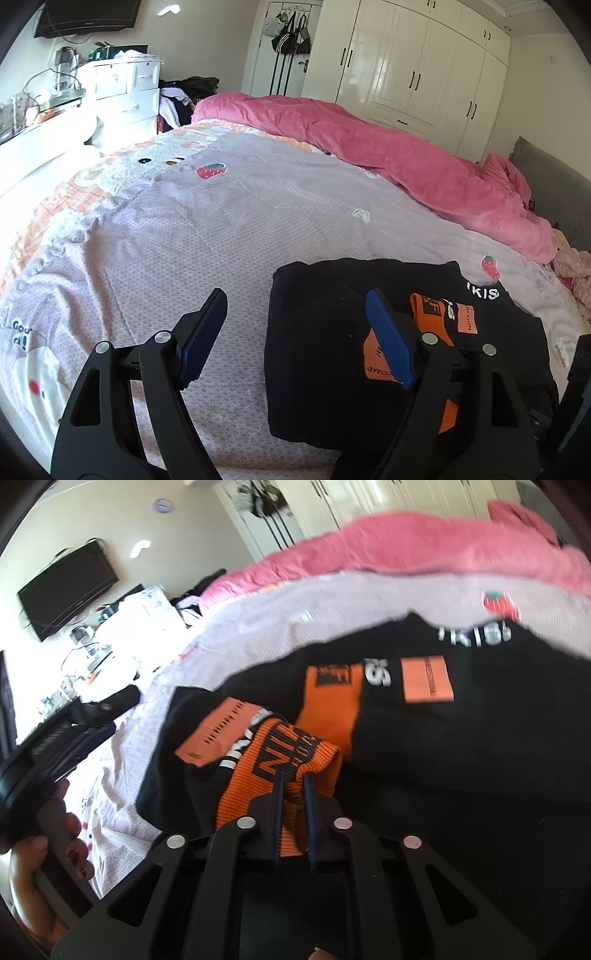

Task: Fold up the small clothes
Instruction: 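Grasp the orange cuff with the right tool and straighten it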

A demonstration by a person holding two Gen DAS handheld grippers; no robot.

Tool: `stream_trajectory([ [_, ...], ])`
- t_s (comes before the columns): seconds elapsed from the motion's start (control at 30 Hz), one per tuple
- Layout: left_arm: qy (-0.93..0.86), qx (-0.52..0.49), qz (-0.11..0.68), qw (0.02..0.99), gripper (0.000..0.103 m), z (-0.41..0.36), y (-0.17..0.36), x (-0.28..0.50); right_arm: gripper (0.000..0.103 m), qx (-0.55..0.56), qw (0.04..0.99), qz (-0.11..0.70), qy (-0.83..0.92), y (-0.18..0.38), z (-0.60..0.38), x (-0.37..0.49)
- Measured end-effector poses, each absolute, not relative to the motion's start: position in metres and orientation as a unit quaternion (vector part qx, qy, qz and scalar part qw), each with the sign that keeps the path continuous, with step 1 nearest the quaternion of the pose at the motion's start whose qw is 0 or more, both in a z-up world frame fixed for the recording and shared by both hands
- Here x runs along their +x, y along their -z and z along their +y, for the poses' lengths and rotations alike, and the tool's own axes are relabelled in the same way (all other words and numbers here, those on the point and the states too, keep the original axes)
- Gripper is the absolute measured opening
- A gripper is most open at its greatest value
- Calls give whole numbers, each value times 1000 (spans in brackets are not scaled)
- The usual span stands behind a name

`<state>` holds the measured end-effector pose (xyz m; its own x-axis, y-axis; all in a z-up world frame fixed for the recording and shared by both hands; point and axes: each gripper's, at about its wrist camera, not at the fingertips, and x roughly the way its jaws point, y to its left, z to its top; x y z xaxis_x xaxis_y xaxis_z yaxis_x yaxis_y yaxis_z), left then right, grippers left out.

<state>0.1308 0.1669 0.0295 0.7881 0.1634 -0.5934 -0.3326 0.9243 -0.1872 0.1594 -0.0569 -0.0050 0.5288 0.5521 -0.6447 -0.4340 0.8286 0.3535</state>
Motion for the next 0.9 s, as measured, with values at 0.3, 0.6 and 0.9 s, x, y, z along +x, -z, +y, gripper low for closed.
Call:
stream_trajectory([
  [0.3, -128, -158, 287, 936, 71, 175, -32, 126, 6, 41, 914, 310, -259, -51, -97, 159],
  [0.6, -112, -159, 286, 938, 71, 170, -33, 128, 6, -12, 947, 265, -182, -71, -153, 176],
  [0.9, -91, -134, 303, 939, 71, 148, -26, 137, 6, -47, 956, 280, -68, -47, -220, 190],
])
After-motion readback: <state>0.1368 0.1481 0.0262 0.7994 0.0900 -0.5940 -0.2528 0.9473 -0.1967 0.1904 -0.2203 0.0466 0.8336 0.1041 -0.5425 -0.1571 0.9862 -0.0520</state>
